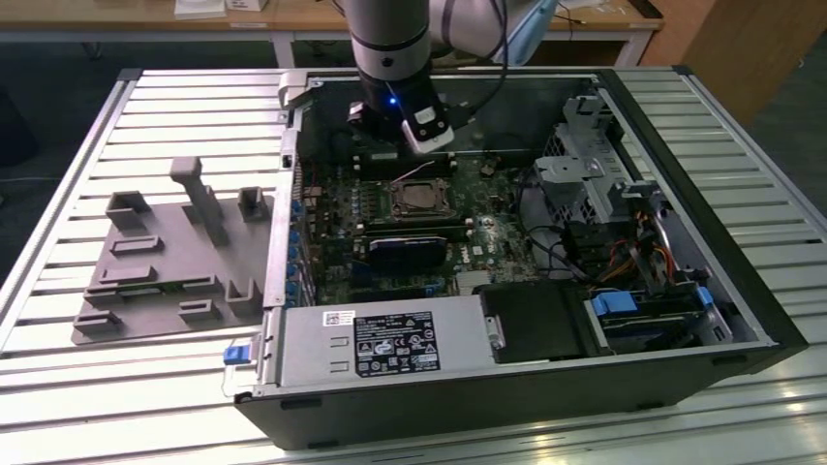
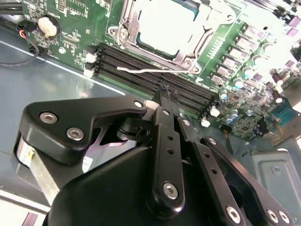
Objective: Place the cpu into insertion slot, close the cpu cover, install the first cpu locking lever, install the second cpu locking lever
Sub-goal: 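Install the first cpu locking lever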
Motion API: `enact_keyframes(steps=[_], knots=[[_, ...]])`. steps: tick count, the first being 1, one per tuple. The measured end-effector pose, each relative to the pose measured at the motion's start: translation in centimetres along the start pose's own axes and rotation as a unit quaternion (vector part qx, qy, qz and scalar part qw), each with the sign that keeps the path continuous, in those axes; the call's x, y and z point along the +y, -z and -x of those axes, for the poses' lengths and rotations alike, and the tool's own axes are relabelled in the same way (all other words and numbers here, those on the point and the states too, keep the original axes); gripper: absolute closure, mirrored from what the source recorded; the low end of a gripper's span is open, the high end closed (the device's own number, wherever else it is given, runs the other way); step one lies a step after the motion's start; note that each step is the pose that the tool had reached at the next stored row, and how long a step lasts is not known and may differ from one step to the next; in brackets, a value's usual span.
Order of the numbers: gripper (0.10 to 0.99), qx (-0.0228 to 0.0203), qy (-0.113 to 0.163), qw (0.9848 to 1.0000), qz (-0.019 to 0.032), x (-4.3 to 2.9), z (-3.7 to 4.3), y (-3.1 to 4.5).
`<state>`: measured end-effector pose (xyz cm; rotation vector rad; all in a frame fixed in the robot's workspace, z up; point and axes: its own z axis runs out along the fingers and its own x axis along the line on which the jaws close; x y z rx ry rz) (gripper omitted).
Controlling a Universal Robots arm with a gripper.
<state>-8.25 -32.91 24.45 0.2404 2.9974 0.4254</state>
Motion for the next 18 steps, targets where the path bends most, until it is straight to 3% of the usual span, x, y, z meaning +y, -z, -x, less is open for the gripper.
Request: enact_keyframes(steps=[3, 6, 12, 18], knots=[[0.984, -0.005, 0.002, 1.0, -0.0016, -0.09, -0.04, -0.29], [0.984, -0.0073, 0.003, 1.0, -0.0045, -0.2, -0.07, -0.67], [0.984, -0.0097, 0.004, 0.9998, -0.0154, -0.33, -0.03, -1.26], [0.984, -0.0108, 0.005, 0.9997, -0.0227, -0.38, 0.36, -1.71]])
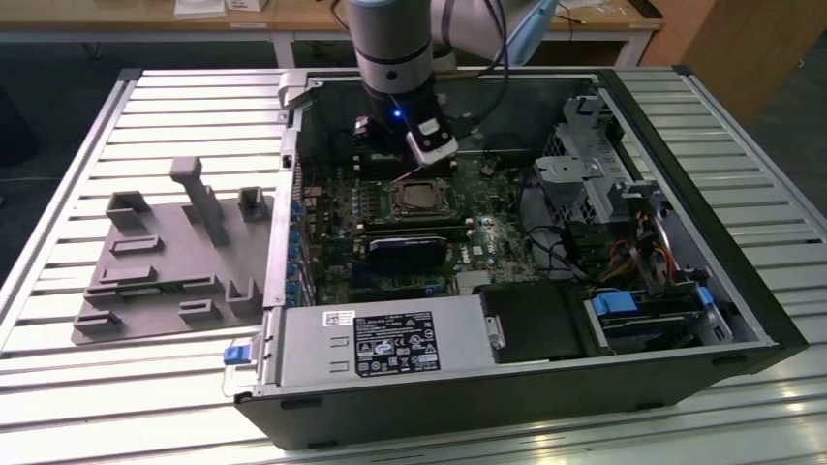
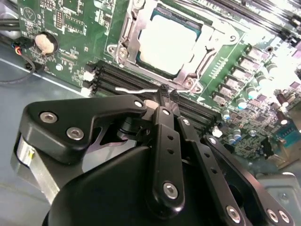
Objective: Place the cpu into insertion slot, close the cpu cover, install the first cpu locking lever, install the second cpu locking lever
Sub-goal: 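Install the first cpu locking lever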
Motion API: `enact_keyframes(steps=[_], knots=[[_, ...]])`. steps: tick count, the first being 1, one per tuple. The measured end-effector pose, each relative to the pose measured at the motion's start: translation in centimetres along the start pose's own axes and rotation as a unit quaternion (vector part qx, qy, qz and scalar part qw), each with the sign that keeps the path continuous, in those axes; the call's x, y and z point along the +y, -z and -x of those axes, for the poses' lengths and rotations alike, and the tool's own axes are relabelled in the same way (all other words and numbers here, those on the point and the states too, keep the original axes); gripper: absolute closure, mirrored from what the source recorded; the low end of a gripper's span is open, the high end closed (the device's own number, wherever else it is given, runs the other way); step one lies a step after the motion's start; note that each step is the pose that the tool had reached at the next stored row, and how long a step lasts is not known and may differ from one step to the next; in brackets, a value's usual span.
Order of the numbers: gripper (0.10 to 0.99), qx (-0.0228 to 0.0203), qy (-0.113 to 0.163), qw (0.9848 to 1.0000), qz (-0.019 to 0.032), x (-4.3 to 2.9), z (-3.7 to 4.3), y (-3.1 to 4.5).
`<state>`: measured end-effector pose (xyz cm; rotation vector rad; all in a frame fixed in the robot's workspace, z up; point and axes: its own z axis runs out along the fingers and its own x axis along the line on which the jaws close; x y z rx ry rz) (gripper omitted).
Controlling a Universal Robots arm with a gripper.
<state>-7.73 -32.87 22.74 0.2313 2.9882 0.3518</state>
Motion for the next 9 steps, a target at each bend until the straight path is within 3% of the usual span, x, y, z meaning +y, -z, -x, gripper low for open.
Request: enact_keyframes(steps=[4, 9], knots=[[0.984, -0.0006, 0.001, 1.0, -0.0039, 0.19, 0.28, -0.22], [0.984, -0.0014, -0.003, 1.0, -0.005, 0.67, 0.72, -0.5]])
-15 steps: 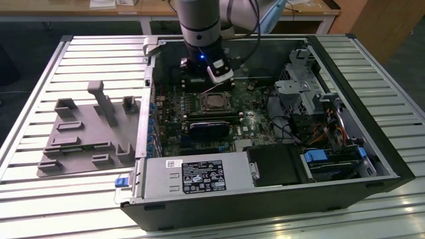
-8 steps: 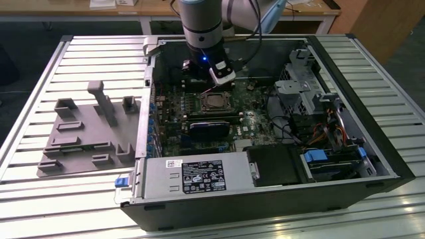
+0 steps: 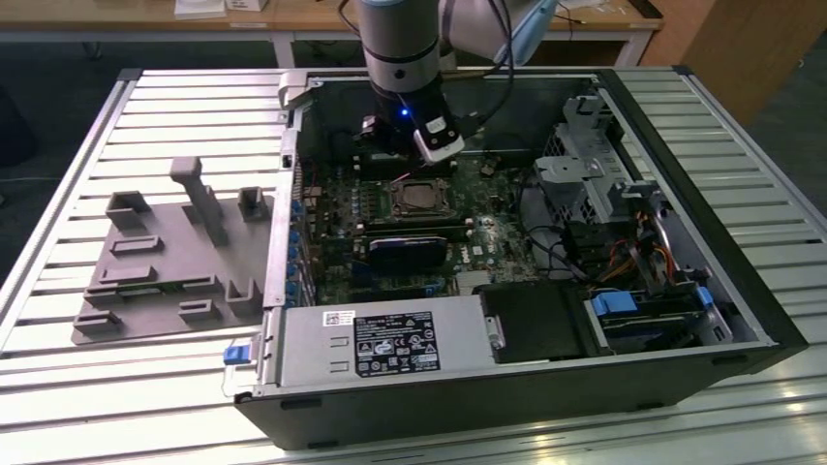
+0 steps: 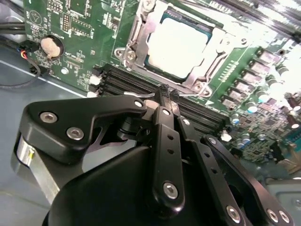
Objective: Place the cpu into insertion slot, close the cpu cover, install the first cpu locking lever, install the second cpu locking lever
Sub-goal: 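Install the first cpu locking lever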
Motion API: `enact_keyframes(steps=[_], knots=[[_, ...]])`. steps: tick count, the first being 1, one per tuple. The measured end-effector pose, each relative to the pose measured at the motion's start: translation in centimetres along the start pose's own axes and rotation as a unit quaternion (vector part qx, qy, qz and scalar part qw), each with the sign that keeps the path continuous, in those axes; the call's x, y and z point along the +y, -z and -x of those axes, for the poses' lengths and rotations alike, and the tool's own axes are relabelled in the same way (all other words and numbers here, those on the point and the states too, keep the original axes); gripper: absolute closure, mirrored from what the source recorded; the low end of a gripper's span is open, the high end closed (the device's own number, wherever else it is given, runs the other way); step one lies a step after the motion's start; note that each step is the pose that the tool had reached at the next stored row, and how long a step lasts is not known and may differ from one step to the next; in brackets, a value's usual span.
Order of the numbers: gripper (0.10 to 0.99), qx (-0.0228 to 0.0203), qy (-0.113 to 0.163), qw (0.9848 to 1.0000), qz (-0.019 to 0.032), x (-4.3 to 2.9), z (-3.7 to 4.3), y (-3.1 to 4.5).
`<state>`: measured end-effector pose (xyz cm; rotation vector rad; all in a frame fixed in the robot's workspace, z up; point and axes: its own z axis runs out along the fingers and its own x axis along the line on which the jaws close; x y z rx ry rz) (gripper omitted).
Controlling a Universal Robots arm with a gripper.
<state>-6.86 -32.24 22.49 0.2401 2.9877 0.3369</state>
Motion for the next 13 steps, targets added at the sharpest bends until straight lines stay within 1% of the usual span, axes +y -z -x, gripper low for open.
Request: enact_keyframes(steps=[6, 13], knots=[[0.984, -0.0031, -0.013, 0.9999, -0.0016, 0.44, 0.41, -0.27], [0.984, -0.0046, -0.019, 0.9998, -0.0025, 1.21, 0.33, -0.58]])
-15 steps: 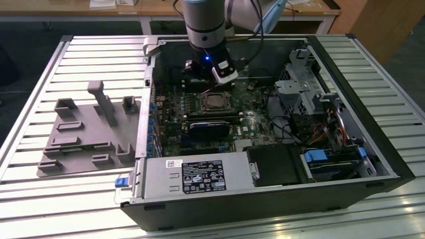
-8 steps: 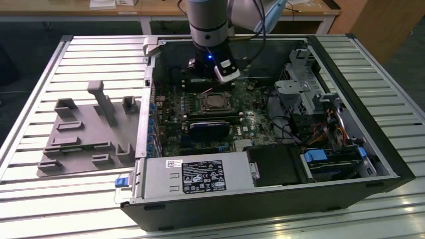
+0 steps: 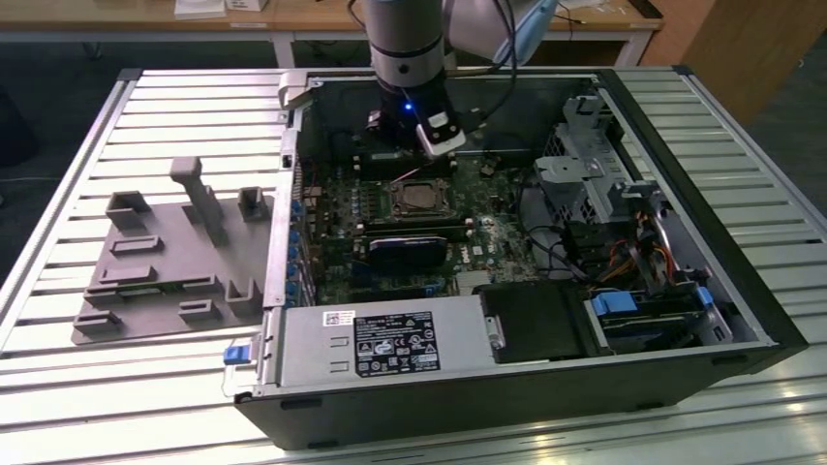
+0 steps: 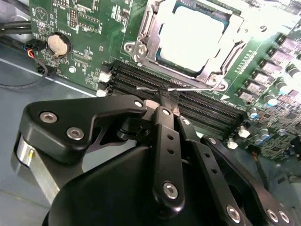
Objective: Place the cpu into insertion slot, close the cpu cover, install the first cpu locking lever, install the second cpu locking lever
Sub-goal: 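Install the first cpu locking lever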
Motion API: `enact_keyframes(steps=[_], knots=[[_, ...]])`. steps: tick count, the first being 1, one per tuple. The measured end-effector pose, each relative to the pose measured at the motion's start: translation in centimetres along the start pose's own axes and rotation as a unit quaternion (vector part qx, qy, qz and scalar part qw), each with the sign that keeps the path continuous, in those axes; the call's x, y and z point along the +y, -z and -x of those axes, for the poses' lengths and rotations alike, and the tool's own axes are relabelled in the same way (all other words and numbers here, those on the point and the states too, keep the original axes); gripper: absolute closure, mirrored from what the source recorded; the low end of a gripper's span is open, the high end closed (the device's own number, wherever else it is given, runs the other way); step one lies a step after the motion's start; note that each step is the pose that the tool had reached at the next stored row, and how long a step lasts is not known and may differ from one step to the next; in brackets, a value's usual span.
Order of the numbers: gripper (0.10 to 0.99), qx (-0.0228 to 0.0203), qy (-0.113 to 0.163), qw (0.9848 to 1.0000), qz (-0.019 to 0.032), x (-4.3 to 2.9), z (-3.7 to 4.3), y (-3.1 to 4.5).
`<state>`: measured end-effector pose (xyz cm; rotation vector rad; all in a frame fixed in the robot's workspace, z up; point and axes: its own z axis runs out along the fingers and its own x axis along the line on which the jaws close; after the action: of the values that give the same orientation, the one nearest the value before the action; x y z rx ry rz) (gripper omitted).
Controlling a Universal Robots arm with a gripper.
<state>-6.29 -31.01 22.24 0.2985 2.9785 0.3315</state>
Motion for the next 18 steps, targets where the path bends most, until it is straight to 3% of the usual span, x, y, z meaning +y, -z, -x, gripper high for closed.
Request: enact_keyframes(steps=[18], knots=[[0.984, -0.0042, -0.011, 0.9999, -0.0035, 0.16, 0.02, -0.43]])
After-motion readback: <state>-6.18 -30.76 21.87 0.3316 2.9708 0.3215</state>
